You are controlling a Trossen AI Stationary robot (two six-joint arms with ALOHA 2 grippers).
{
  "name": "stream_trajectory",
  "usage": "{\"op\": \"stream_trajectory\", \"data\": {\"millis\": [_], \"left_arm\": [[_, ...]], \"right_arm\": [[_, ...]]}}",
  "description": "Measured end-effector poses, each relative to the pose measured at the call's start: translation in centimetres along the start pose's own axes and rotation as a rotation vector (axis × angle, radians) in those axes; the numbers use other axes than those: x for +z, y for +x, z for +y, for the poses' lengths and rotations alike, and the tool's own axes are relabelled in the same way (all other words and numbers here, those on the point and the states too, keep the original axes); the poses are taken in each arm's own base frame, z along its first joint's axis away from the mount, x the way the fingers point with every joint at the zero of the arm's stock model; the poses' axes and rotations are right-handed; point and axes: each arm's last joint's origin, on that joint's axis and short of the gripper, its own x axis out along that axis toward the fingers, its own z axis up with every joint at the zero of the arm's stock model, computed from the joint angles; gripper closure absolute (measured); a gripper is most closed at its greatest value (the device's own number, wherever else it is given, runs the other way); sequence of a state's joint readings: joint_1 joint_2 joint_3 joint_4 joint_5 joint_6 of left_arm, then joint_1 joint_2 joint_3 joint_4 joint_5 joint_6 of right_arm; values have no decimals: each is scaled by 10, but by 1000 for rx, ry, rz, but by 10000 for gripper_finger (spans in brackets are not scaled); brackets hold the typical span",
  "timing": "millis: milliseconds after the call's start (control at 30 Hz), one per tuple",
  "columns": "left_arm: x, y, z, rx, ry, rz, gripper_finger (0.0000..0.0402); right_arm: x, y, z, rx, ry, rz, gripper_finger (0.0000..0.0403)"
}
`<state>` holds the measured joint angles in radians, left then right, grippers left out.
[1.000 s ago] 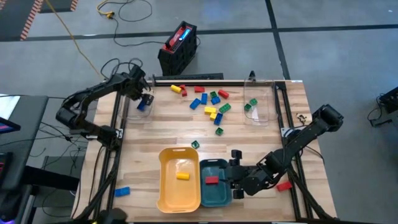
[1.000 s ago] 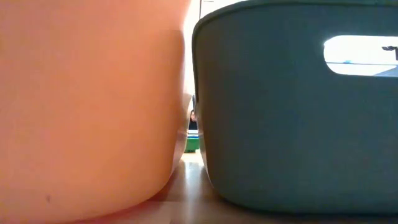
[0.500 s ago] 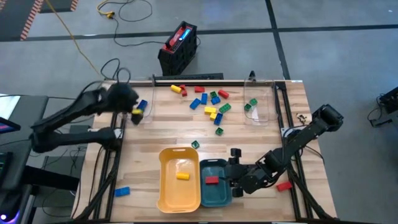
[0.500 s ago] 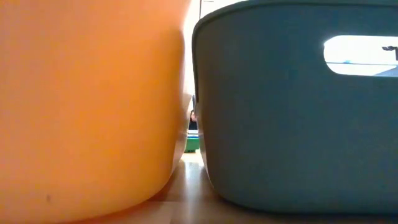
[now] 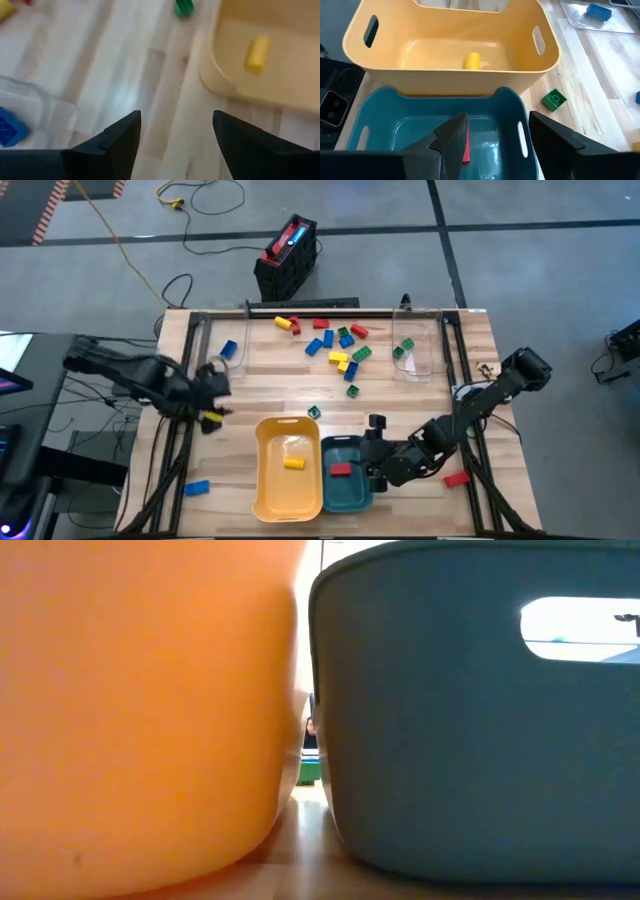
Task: Sort blocks
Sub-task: Put the blue game piece into the left transparent bin
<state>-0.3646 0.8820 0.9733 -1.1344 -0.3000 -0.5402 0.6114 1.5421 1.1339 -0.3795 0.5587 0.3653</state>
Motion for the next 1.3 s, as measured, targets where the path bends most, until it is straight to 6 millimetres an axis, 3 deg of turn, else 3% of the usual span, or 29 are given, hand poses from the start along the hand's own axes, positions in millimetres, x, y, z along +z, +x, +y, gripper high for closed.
{"op": "stream_trajectory", "data": {"millis": [233, 633, 900, 1100, 1300], "left_arm": [[-12, 34, -53, -100, 138, 303, 159], [-75, 61, -127, -29, 129, 723, 159], [-86, 73, -162, 61, 172, 783, 159], [-109, 81, -188, 101, 240, 797, 159], [-111, 75, -193, 129, 123, 765, 159]], "right_arm": [[-1, -2, 3, 8, 7, 1, 175], [-3, -5, 7, -1, -15, -6, 175], [-2, -3, 4, -18, -40, -8, 175], [-2, -3, 4, -38, -54, -15, 175], [-1, -3, 3, -40, -72, -21, 175]]}}
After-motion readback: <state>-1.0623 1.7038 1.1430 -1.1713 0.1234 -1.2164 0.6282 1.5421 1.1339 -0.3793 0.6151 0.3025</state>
